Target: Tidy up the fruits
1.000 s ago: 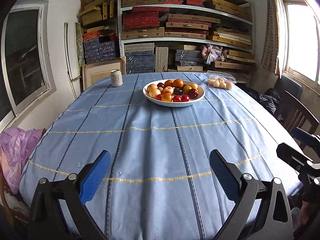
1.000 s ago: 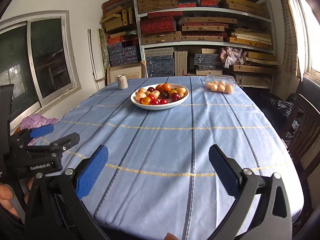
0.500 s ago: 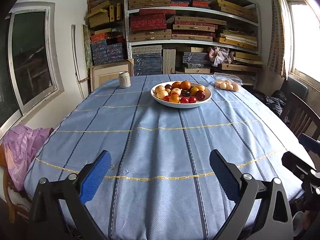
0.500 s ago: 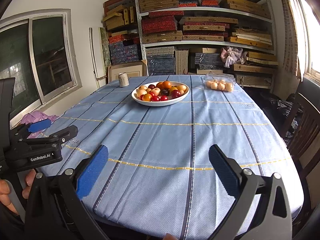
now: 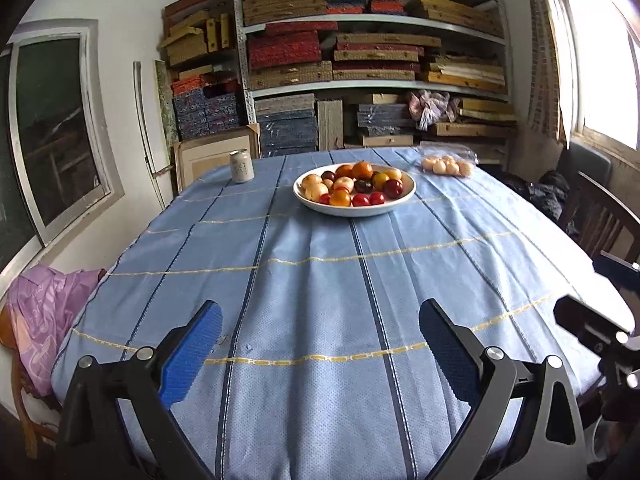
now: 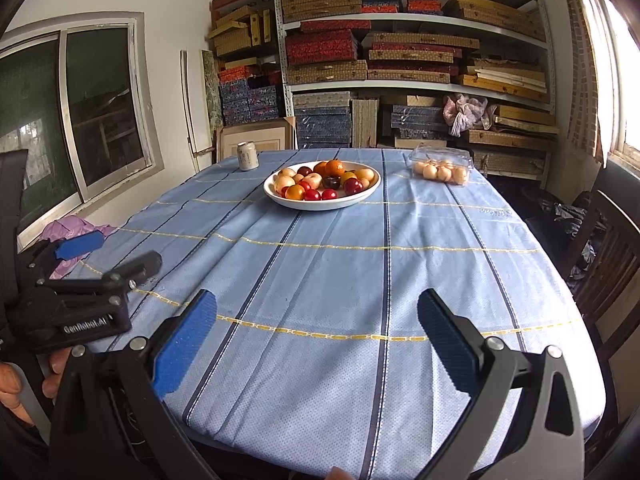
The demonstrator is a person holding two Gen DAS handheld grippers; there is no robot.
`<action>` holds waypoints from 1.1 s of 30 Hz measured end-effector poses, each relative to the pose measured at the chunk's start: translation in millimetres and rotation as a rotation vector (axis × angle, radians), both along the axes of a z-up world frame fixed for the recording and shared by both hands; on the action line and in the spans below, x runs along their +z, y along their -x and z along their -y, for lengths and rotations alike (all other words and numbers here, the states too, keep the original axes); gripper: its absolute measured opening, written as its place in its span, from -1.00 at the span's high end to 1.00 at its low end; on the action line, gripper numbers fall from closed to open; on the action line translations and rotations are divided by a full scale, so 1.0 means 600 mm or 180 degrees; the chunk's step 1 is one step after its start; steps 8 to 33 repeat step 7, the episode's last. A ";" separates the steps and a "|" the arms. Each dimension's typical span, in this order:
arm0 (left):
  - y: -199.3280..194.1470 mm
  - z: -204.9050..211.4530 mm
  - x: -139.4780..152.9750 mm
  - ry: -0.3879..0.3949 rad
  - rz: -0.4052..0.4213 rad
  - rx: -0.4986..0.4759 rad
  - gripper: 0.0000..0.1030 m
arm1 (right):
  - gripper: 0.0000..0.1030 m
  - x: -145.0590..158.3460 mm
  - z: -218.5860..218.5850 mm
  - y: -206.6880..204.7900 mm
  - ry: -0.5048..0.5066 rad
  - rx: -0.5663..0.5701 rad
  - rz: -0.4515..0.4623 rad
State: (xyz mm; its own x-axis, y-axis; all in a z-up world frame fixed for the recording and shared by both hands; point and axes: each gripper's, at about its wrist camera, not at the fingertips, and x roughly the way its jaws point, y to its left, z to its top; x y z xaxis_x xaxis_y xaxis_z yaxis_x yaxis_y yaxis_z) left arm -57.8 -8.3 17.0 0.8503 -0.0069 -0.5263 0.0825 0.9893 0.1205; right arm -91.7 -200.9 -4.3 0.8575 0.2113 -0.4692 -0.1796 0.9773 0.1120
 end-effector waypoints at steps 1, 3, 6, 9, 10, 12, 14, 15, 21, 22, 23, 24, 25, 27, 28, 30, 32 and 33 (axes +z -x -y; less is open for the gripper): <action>-0.001 0.001 -0.001 -0.0020 0.0002 0.0016 -0.93 | -0.91 0.003 0.001 0.000 0.0009 -0.0003 0.0013; -0.001 0.001 -0.001 -0.0013 0.0005 0.0029 -0.93 | -0.91 0.006 0.000 0.000 0.0029 -0.0006 0.0034; -0.002 -0.003 0.001 -0.0001 0.0015 0.0062 -0.93 | -0.91 0.007 0.001 0.000 0.0035 -0.0009 0.0040; -0.002 -0.004 0.002 0.0008 0.0018 0.0077 -0.93 | -0.91 0.006 0.001 0.000 0.0032 -0.0011 0.0040; -0.002 -0.004 0.002 0.0008 0.0018 0.0077 -0.93 | -0.91 0.006 0.001 0.000 0.0032 -0.0011 0.0040; -0.002 -0.004 0.002 0.0008 0.0018 0.0077 -0.93 | -0.91 0.006 0.001 0.000 0.0032 -0.0011 0.0040; -0.002 -0.004 0.002 0.0008 0.0018 0.0077 -0.93 | -0.91 0.006 0.001 0.000 0.0032 -0.0011 0.0040; -0.002 -0.004 0.002 0.0008 0.0018 0.0077 -0.93 | -0.91 0.006 0.001 0.000 0.0032 -0.0011 0.0040; -0.002 -0.004 0.002 0.0008 0.0018 0.0077 -0.93 | -0.91 0.006 0.001 0.000 0.0032 -0.0011 0.0040; -0.002 -0.004 0.002 0.0008 0.0018 0.0077 -0.93 | -0.91 0.006 0.001 0.000 0.0032 -0.0011 0.0040; -0.002 -0.004 0.002 0.0008 0.0018 0.0077 -0.93 | -0.91 0.006 0.001 0.000 0.0032 -0.0011 0.0040; -0.002 -0.004 0.002 0.0008 0.0018 0.0077 -0.93 | -0.91 0.006 0.001 0.000 0.0032 -0.0011 0.0040; -0.002 -0.004 0.002 0.0008 0.0018 0.0077 -0.93 | -0.91 0.006 0.001 0.000 0.0032 -0.0011 0.0040; -0.002 -0.004 0.002 0.0008 0.0018 0.0077 -0.93 | -0.91 0.006 0.001 0.000 0.0032 -0.0011 0.0040; -0.002 -0.004 0.002 0.0008 0.0018 0.0077 -0.93 | -0.91 0.006 0.001 0.000 0.0032 -0.0011 0.0040; -0.002 -0.004 0.002 0.0008 0.0018 0.0077 -0.93 | -0.91 0.006 0.001 0.000 0.0032 -0.0011 0.0040; -0.002 -0.004 0.002 0.0008 0.0018 0.0077 -0.93 | -0.91 0.006 0.001 0.000 0.0032 -0.0011 0.0040; -0.002 -0.004 0.002 0.0008 0.0018 0.0077 -0.93 | -0.91 0.006 0.001 0.000 0.0032 -0.0011 0.0040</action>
